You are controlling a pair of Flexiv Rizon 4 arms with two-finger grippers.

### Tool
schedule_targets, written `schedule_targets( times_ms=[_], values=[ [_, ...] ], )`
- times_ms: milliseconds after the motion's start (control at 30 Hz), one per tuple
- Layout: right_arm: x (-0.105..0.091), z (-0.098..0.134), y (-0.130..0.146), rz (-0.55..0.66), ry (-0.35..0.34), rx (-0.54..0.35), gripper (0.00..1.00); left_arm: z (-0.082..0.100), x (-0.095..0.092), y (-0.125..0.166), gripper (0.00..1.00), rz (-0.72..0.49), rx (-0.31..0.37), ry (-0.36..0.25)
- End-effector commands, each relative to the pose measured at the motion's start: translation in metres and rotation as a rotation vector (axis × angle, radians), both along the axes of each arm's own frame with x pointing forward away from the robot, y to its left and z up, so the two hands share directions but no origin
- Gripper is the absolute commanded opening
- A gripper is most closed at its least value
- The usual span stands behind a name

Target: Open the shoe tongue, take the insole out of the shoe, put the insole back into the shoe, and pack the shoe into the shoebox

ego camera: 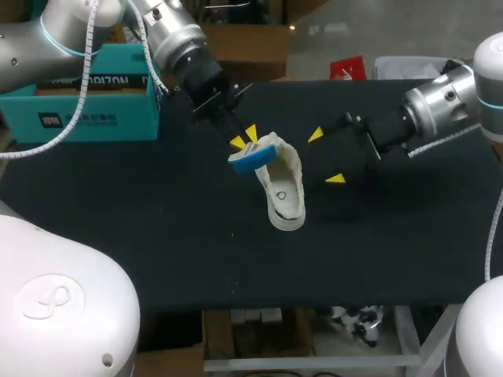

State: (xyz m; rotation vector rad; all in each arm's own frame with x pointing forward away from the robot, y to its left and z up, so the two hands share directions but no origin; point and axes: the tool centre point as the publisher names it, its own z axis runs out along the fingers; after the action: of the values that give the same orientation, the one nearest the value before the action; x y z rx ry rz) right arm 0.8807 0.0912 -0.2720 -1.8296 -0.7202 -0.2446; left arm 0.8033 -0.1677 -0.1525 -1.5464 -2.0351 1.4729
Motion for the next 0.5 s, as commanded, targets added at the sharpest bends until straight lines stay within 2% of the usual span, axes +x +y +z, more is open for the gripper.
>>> schedule_targets(
  times_ms=[33,300,500],
  values=[
    [-0.009,-0.003,0.004,-0.056,0.018,0.035,1.0,-0.01,0.004,-0.01,0.0,-0.036,-0.026,-0.011],
    [-0.008,0.001,0.019,-0.087,0.035,0.085,1.0,-0.025,0.017,-0.026,0.0,-0.082,-0.071,-0.044],
    [-0.009,0.004,0.025,-0.101,0.035,0.105,1.0,-0.034,0.024,-0.035,0.0,-0.079,-0.076,-0.072]
  ],
)
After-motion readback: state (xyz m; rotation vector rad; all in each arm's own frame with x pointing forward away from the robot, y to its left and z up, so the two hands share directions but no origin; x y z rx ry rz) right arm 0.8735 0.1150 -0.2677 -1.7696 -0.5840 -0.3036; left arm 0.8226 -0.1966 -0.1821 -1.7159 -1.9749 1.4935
